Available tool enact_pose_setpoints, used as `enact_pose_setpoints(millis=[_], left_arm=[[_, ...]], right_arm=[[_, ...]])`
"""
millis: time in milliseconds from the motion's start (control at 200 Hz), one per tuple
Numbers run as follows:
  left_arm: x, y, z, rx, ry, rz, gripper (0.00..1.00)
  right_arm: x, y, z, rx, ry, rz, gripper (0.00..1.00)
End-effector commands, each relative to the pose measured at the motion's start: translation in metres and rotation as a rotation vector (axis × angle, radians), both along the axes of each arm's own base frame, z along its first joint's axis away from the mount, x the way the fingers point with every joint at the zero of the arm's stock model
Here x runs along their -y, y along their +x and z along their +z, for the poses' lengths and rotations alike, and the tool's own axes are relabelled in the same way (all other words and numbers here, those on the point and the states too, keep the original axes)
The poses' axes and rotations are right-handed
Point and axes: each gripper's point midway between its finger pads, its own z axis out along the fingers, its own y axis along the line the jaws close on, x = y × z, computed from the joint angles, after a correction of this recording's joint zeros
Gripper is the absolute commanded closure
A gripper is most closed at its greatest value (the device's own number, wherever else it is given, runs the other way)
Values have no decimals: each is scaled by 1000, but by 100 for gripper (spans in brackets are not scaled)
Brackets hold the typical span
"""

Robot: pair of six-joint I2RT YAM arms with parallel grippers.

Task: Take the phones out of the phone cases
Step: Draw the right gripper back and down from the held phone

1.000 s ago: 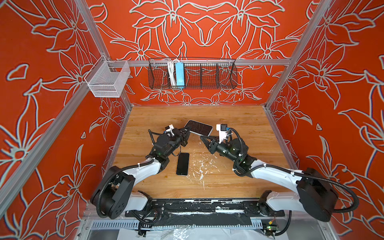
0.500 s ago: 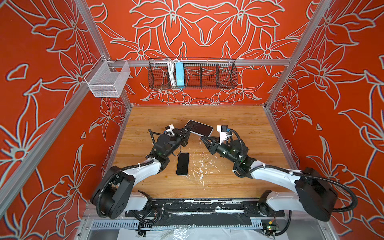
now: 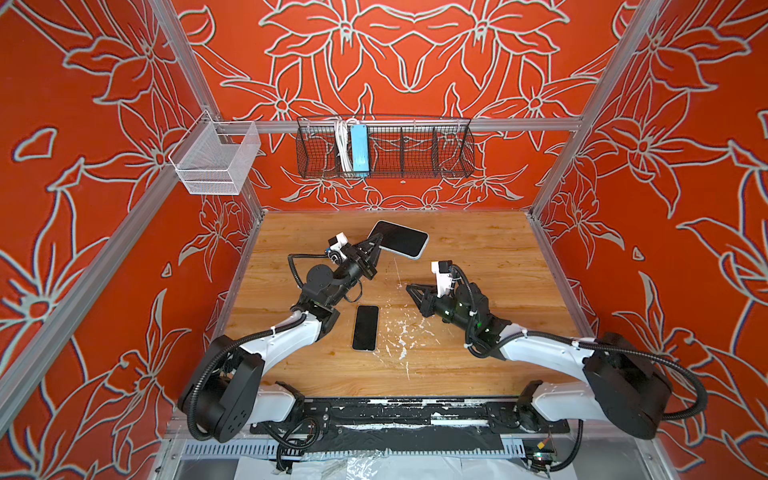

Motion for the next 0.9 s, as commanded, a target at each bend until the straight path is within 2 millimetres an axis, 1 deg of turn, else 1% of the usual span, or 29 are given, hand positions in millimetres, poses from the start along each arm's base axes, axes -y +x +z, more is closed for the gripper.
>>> enact_pose_setpoints(millis=[0,75,115,205,260,345,400,470,546,711,796,896], left_arm=[[-4,-15,36,125,-36,-3,100],[-2,-15,33,143,9,5,100],[-1,-15,31,155,33,7,100],[0,-14,27,177,90,24,100],[0,-13,25,189,124,32,100],[3,-10,21,208,166,36,100],[5,-9,19,220,180,33,100],[9,-7,19,240,185,21,100],[14,-6,21,272,186,2,100],[17,-8,24,310,186,-15,100],[17,-10,21,306,200,-13,100],[15,-12,16,297,217,-5,100]], right_arm=[[-1,-6,2,2,5,20,79],[0,-12,11,-1,23,32,78],[1,-16,19,6,37,47,77],[1,-28,33,-3,45,95,71],[3,-36,41,-10,47,118,63],[8,-46,52,-22,79,139,44],[10,-52,61,-34,110,162,35],[10,-57,74,-37,165,191,30],[11,-57,86,-42,227,197,29],[15,-46,104,-33,315,168,30],[16,-39,111,-23,340,160,33],[16,-31,121,-4,371,155,38]])
